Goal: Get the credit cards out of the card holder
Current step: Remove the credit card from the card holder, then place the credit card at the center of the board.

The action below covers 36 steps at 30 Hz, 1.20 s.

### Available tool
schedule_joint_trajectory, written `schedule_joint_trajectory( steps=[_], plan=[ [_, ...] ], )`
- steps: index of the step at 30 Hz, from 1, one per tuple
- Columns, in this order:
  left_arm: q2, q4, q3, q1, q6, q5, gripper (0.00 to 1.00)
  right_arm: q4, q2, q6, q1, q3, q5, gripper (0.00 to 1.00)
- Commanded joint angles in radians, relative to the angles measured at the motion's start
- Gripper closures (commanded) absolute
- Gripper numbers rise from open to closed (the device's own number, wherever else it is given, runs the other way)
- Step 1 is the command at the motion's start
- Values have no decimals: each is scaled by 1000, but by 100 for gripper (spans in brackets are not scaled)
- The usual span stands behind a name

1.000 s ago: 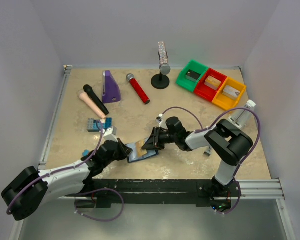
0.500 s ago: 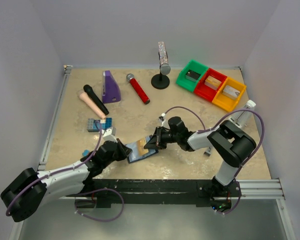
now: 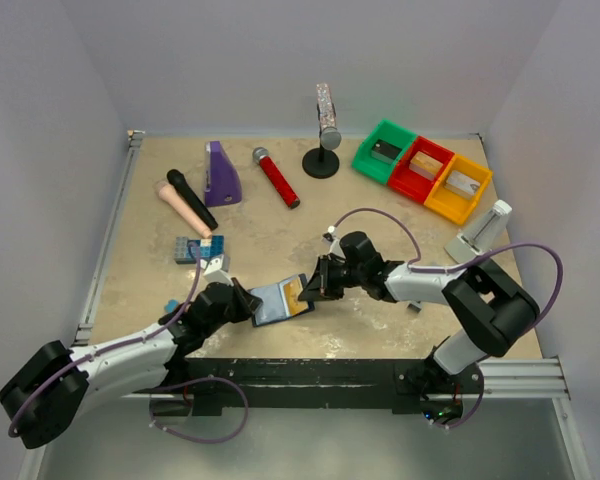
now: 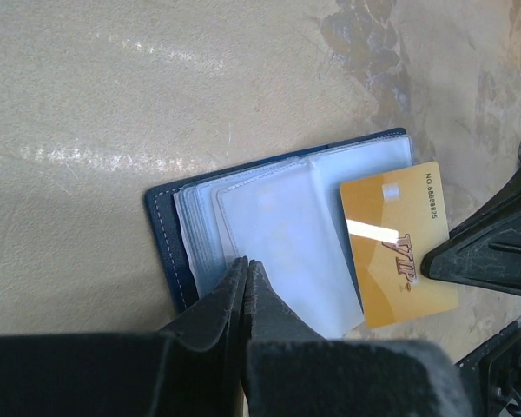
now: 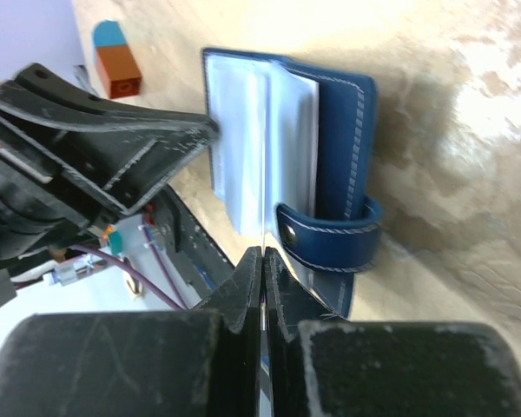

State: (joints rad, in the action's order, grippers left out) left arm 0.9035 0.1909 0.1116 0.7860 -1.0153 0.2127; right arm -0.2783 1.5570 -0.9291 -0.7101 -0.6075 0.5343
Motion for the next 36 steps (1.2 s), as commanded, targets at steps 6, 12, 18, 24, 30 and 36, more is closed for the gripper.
schedule_joint_trajectory(
  steps=[6,12,18,24,30,36],
  plan=[
    [-81,-244,6,-1,17,25,80,148,-119,99,4,-28,-62,100],
    [-225,-350,86,-1,75,21,47,270,-228,190,4,-57,-68,100],
    [-331,-400,192,-2,159,-22,33,398,-343,344,6,-103,90,100],
    [-425,-134,209,-11,334,-405,24,527,-436,486,4,-146,378,100],
    [-302,111,235,-21,293,-768,23,680,-518,616,4,-190,498,100],
    [-263,266,200,-27,241,-900,25,729,-548,638,-2,-198,506,100]
  ],
)
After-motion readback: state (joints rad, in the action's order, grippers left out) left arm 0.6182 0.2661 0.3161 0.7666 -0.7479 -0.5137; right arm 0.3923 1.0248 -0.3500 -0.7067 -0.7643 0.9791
